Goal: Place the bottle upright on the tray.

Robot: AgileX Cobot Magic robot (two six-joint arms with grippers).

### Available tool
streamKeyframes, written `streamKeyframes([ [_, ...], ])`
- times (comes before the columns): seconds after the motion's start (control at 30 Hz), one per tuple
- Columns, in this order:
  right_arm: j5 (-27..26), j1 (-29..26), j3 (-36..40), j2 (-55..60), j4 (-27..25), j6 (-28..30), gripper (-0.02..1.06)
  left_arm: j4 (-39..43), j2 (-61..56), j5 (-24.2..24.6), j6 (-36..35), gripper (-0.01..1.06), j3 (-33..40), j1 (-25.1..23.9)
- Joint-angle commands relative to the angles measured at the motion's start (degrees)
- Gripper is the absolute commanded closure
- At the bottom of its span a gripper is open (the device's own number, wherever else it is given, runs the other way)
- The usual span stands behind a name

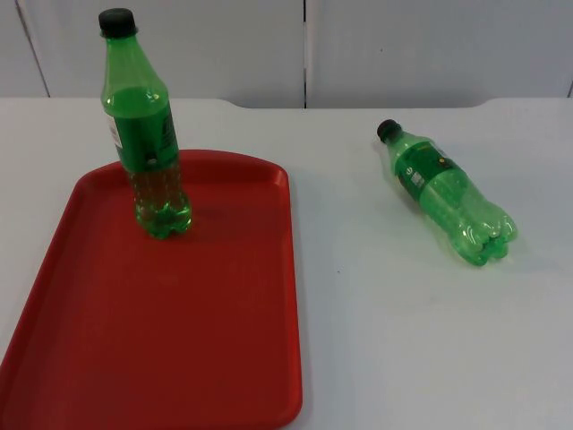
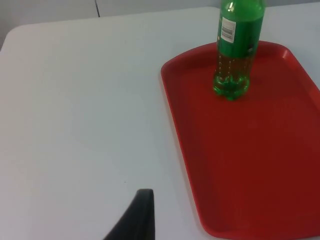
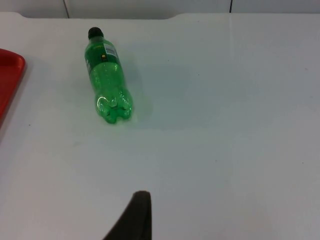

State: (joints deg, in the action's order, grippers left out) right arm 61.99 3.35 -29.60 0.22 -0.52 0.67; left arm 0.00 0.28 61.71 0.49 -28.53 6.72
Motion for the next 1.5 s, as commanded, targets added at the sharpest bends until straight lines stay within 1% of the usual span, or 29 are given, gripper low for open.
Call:
streamKeyframes([
  [0.0,-0.31,-0.49,0.08,-0.22,-0.23,0.04,0.09,0.0,-0.28,-0.09,0.12,0.0,0.21,-0.14],
  [1.47,-0.31,-0.49,0.08,-0.22,-0.23,0.04,0.09,-0.45,-0.28,-0.09,0.1,0.0,0.21,-0.14],
])
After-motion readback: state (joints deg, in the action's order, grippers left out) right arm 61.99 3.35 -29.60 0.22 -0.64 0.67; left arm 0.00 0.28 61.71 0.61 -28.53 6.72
